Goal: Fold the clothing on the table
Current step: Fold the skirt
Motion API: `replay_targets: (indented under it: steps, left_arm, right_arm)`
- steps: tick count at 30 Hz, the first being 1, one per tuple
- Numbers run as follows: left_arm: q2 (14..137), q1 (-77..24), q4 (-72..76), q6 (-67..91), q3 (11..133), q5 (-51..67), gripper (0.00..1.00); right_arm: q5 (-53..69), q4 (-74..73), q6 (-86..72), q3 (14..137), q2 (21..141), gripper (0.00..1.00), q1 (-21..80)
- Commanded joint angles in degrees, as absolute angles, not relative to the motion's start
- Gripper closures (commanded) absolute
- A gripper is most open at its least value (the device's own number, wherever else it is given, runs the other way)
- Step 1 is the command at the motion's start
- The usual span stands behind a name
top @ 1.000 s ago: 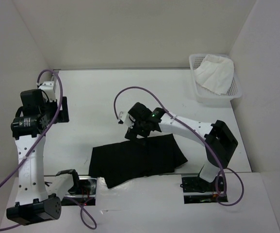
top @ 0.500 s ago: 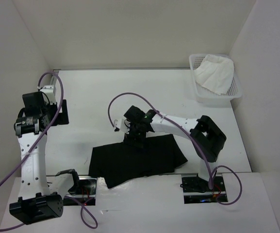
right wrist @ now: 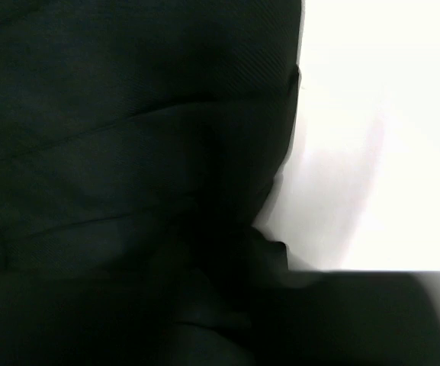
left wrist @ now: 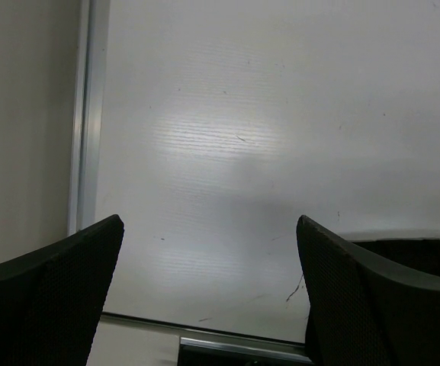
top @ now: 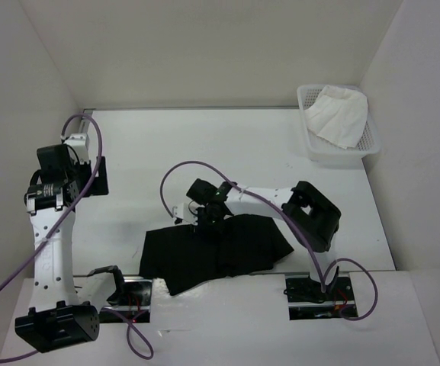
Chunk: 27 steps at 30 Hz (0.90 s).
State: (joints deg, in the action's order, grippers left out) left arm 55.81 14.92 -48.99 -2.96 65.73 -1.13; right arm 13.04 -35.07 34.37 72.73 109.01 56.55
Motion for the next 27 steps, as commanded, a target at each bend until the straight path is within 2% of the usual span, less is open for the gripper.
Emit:
replay_targets:
  steps: [1, 2, 8, 17, 27]
  left_arm:
    - [56.2, 15.3, -47.0, -3.5, 64.6, -0.4, 0.00]
    - [56.7, 15.3, -46.5, -3.5, 64.6, -0.4, 0.00]
    - [57.2, 15.3, -46.0, -3.5, 64.6, 0.9, 0.00]
    - [61.2, 15.8, -43.8, -4.0, 63.5, 3.3, 0.00]
    - [65.6, 15.8, -38.0, -4.0, 61.4, 7.5, 0.00]
  right_arm:
    - [14.2, -34.2, 34.0, 72.9, 111.6, 0.94, 57.3]
    - [13.5, -34.2, 34.0, 72.9, 112.4, 1.00, 57.3]
    - [7.3, -31.6, 34.5, 72.8, 111.9, 1.00, 56.6]
    - [-5.0, -30.3, 41.1, 85.8, 114.2, 1.00, 51.0]
    - [-7.7, -27.8, 44.3, 97.5, 123.0, 1.00, 42.2]
